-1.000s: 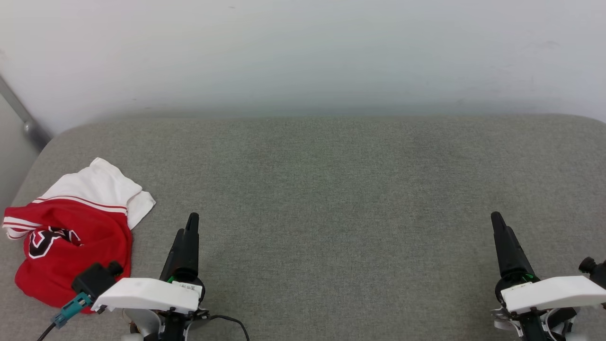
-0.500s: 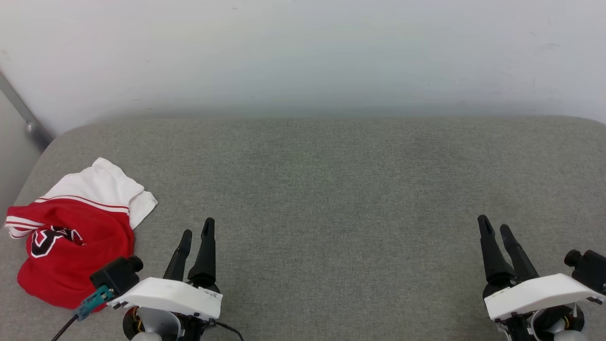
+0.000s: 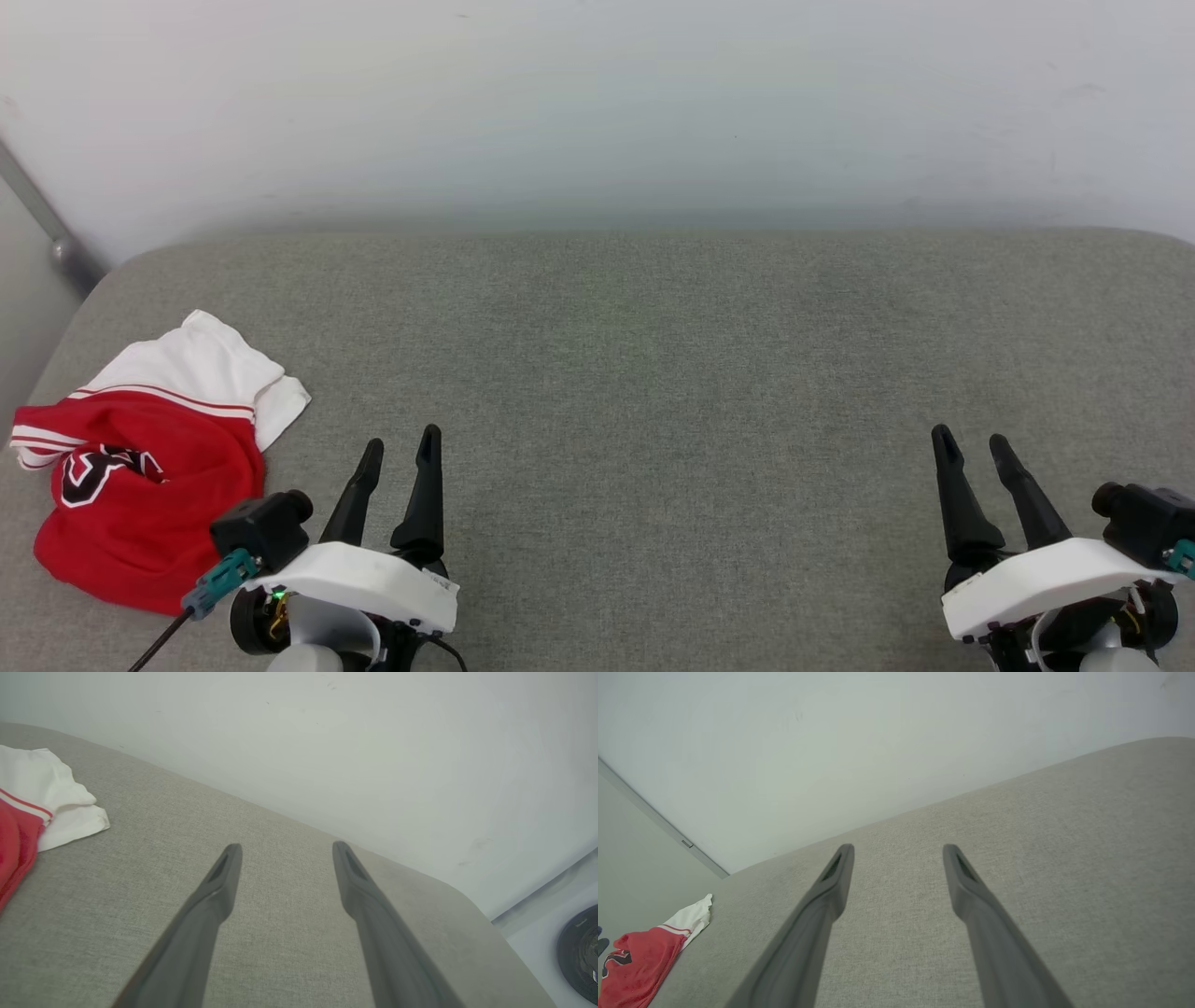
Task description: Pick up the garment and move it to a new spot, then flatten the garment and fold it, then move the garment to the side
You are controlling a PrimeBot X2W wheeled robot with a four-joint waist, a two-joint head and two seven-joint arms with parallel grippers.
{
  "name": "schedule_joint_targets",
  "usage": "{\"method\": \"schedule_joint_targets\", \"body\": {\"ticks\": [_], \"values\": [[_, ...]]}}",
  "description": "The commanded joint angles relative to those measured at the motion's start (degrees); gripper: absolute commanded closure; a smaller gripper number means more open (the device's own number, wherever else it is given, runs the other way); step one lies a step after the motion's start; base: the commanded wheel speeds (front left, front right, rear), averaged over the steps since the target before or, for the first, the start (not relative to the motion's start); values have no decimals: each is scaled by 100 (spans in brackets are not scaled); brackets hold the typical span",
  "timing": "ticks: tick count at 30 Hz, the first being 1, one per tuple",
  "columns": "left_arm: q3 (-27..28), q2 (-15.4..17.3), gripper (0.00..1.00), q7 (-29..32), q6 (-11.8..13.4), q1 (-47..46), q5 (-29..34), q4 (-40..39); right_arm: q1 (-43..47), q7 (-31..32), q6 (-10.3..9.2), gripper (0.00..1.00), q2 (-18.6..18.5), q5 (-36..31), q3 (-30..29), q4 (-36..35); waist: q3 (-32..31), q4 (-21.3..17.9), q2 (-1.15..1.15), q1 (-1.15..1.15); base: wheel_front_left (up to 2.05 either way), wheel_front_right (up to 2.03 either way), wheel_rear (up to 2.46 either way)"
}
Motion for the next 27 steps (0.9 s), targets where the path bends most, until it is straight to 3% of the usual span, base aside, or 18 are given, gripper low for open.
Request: {"method": "schedule_joint_targets", "body": {"ticks": [1,27], "values": [[-17,44,0,-38,9,-121,127,-38,-18,3,2,0,4,-119,7,-86,-1,2,0,0,0,0,0],[-221,136,0,-403,296,-171,1670,-22,125,-4,1,0,10,-1678,26,-424,-15,31,0,0,0,0,0]]}}
